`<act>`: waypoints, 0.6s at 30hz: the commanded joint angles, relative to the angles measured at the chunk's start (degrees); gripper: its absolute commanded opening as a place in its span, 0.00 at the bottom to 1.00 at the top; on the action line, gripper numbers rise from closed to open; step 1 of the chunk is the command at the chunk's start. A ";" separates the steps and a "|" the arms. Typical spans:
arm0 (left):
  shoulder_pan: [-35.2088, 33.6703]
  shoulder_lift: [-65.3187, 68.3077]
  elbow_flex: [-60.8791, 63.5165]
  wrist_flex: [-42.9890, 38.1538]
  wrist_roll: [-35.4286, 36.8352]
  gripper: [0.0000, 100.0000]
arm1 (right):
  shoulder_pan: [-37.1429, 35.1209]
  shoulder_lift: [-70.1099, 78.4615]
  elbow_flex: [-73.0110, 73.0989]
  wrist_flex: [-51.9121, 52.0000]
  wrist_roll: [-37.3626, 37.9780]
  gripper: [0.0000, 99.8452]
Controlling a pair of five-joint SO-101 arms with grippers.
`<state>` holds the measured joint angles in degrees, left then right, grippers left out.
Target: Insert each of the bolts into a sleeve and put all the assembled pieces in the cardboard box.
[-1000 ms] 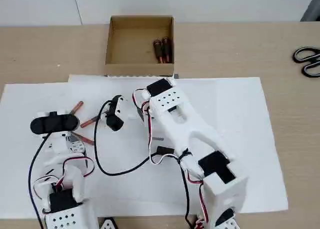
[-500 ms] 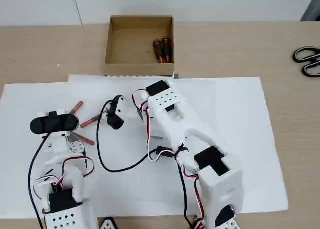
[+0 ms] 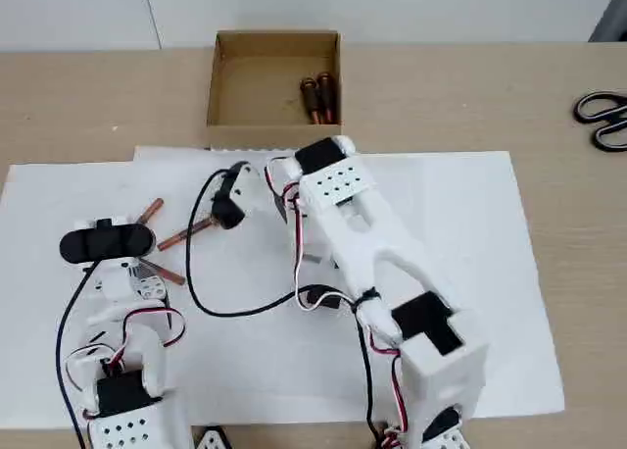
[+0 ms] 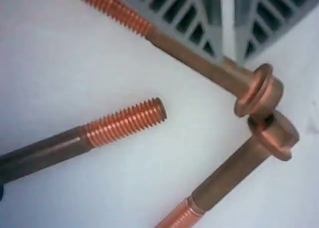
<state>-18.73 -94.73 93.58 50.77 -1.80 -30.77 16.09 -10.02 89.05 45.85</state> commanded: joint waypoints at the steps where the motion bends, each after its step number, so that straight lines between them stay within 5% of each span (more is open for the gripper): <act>1: 0.00 -0.62 -0.22 -1.58 0.09 0.01 | 2.95 -7.87 -5.19 4.35 -5.36 0.01; 10: 4.92 -0.18 -4.79 0.09 -5.19 0.03 | 13.93 -23.43 -6.15 7.43 -12.48 0.00; 18: 5.01 5.63 -20.35 8.79 -10.73 0.07 | 24.31 -33.63 9.14 7.25 -14.51 0.00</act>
<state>-14.15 -92.88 80.04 57.01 -10.68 -10.11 -12.04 -4.31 96.18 32.92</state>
